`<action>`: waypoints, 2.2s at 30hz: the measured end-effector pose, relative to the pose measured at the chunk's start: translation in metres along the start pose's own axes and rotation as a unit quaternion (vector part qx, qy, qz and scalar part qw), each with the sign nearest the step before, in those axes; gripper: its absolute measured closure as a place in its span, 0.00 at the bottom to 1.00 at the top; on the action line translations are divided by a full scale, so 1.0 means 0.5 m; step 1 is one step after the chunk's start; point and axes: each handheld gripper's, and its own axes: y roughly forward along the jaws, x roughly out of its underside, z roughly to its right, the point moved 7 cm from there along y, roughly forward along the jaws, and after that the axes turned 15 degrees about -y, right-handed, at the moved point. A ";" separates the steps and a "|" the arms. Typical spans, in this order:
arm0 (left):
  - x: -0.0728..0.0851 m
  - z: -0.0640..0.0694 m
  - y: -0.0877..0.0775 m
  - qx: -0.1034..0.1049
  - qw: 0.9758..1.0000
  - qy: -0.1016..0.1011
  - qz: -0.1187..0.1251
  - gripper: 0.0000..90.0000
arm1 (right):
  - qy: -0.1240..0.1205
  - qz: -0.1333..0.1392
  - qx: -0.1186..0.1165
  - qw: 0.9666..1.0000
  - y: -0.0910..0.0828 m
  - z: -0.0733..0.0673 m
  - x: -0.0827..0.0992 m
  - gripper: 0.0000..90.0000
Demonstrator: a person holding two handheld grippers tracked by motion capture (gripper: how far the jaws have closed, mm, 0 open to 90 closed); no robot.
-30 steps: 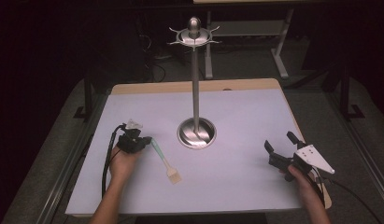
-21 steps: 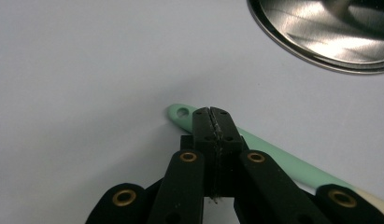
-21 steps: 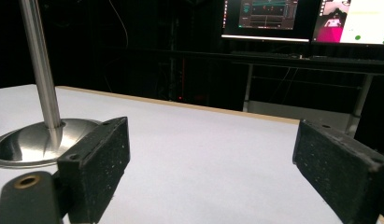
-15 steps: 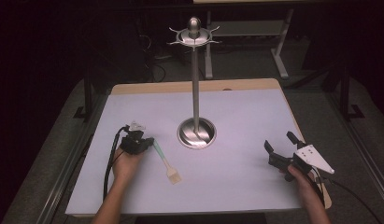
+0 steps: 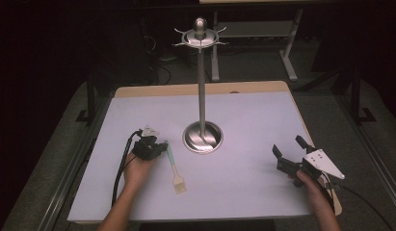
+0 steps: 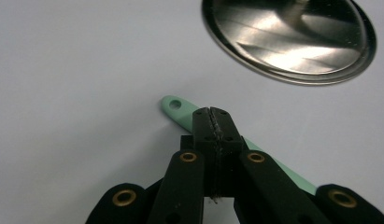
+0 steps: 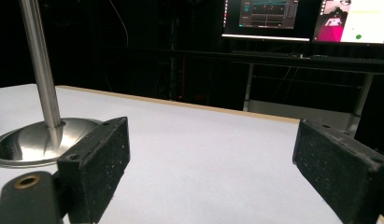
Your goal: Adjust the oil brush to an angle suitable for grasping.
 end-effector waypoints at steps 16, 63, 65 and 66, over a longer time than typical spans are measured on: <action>0.004 0.051 0.018 0.030 0.999 0.028 -0.007 1.00 | -0.001 -0.001 0.000 1.000 0.000 -0.001 0.000 0.12; 0.115 0.193 -0.053 0.061 0.983 0.100 -0.143 1.00 | 0.002 0.001 0.003 1.000 -0.001 0.000 0.000 0.12; 0.116 0.189 -0.056 0.060 0.983 0.093 -0.144 1.00 | 0.003 0.001 0.002 1.000 -0.001 0.001 0.000 0.12; 0.117 0.186 -0.058 0.057 0.984 0.093 -0.144 1.00 | 0.003 0.001 0.002 1.000 -0.001 0.000 0.000 0.12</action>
